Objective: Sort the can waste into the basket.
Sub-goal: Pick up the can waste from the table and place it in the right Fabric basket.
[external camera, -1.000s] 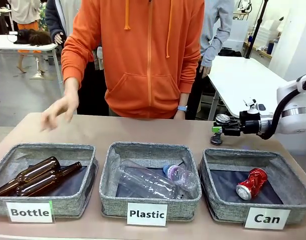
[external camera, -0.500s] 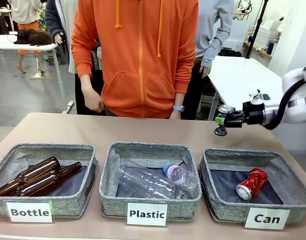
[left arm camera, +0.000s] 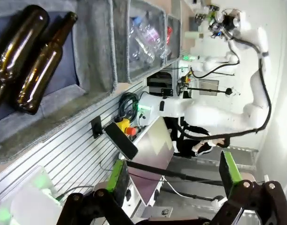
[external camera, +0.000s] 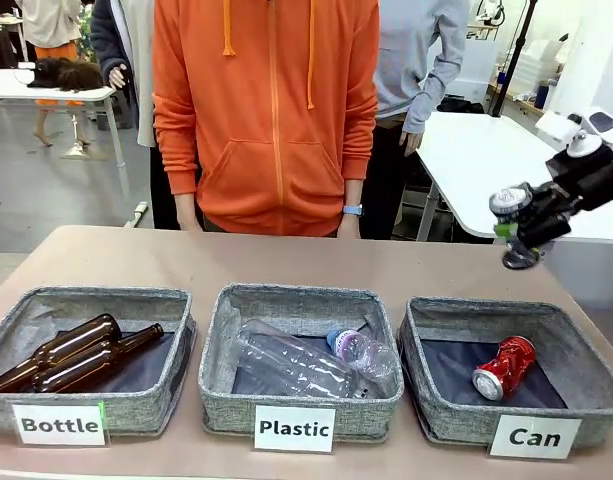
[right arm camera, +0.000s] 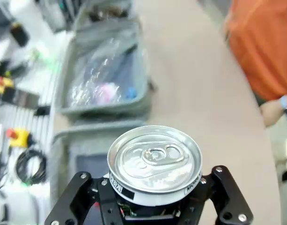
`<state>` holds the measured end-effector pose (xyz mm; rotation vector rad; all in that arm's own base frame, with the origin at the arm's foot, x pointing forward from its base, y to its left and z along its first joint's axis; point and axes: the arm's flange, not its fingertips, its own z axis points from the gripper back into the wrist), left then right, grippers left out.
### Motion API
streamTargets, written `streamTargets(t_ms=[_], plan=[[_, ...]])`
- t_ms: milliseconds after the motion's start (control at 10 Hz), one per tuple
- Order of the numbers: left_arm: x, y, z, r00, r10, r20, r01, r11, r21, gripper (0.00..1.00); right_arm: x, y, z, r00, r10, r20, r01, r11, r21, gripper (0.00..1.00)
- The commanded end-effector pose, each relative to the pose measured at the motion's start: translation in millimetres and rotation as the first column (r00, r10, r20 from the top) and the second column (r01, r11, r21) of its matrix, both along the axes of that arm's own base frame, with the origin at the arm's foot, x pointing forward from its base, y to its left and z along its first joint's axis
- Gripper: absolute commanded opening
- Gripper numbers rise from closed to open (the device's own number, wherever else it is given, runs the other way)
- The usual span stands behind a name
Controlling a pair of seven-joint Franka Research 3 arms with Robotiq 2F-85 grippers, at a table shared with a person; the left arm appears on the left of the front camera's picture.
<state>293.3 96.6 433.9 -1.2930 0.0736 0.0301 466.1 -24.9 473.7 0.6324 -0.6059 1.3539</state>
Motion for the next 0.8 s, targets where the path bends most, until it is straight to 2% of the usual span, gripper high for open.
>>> streamTargets(t_ms=[0, 100, 200, 400, 700], plan=[[-1.7, 3.4, 4.5, 1.000, -0.001, 0.007, 0.001, 1.000, 0.021, 1.00, -50.4, 30.3, -6.1, 1.000, -0.015, -0.022, 0.008, 0.965, -0.262, 0.00], [-1.7, 3.4, 4.5, 1.000, -0.001, 0.007, 0.001, 1.000, 0.021, 1.00, -70.1, 35.7, -9.0, 0.998, -0.057, -0.003, 0.052, 0.920, -0.390, 0.00], [-1.7, 3.4, 4.5, 1.000, -0.001, 0.007, 0.001, 1.000, 0.021, 1.00, -77.2, 39.5, -14.8, 0.999, -0.048, 0.016, 0.050, 0.894, -0.444, 0.00], [-1.7, 3.4, 4.5, 1.000, -0.001, 0.007, 0.001, 1.000, 0.021, 1.00, -77.1, 45.8, -32.9, 0.998, -0.063, 0.022, 0.064, 0.829, -0.556, 0.00], [-1.7, 3.4, 4.5, 1.000, -0.001, 0.007, 0.001, 1.000, 0.021, 1.00, -84.0, 44.4, -31.3, 1.000, 0.013, -0.022, -0.023, 0.833, -0.553, 0.00]])
